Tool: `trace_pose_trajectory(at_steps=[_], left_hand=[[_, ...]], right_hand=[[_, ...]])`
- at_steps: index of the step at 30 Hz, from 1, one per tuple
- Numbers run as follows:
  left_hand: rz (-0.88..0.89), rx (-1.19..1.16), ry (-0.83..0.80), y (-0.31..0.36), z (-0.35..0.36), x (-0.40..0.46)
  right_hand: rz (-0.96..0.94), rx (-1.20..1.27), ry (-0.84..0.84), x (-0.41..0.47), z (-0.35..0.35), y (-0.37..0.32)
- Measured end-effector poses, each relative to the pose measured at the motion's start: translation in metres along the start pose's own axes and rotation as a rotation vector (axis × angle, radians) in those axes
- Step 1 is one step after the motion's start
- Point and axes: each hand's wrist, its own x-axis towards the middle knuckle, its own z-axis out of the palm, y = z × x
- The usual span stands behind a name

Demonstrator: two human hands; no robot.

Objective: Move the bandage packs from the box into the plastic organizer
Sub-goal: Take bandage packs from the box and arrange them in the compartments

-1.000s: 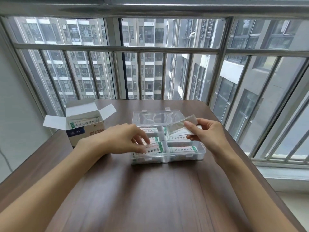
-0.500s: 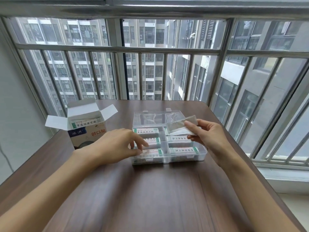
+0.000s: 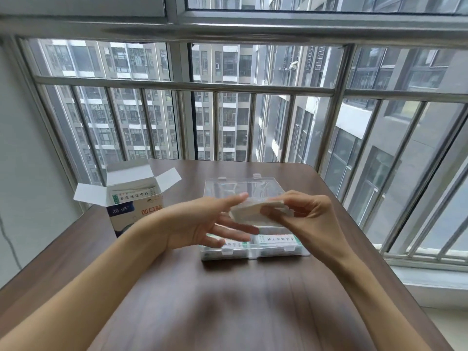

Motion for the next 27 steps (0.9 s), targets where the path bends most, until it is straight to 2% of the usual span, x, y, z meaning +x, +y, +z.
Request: trace_pose_trajectory(at_steps=[3,6,8,12,16,18,19,21,24,27], left_hand=[[-0.026,-0.078,-0.073,-0.003,-0.001,-0.001],[0.062,-0.163,-0.014,-0.005,-0.007,0.001],[0.157,-0.145,0.048,-0.007,-0.008,0.002],[0.366,0.024,0.223,-0.014,-0.003,0.004],[0.504,0.043,0.321,-0.016,0.000,0.012],[0.535,0.061,0.330,-0.017,0.006,0.017],[0.548,0.067,0.328,-0.016,0.009,0.020],[0.570,0.053,0.323,-0.016,0.016,0.027],[0.572,-0.003,0.347,-0.018,0.023,0.039],[0.542,0.009,0.363,-0.020,0.032,0.051]], right_hand=[[-0.081,-0.139,0.001,-0.001,-0.002,0.004],[-0.208,-0.262,-0.037,-0.004,0.003,0.003],[-0.224,-0.309,-0.067,-0.003,0.006,0.004],[-0.052,-0.293,-0.151,-0.001,-0.004,0.003],[0.205,0.006,0.026,0.004,-0.011,0.001],[0.390,0.158,-0.006,0.005,-0.007,0.001],[0.423,0.147,-0.049,0.005,-0.005,0.001],[0.383,0.014,-0.098,0.003,-0.002,0.003],[0.274,-0.169,-0.018,0.003,0.002,0.005],[0.310,-0.225,0.008,0.006,-0.006,0.007]])
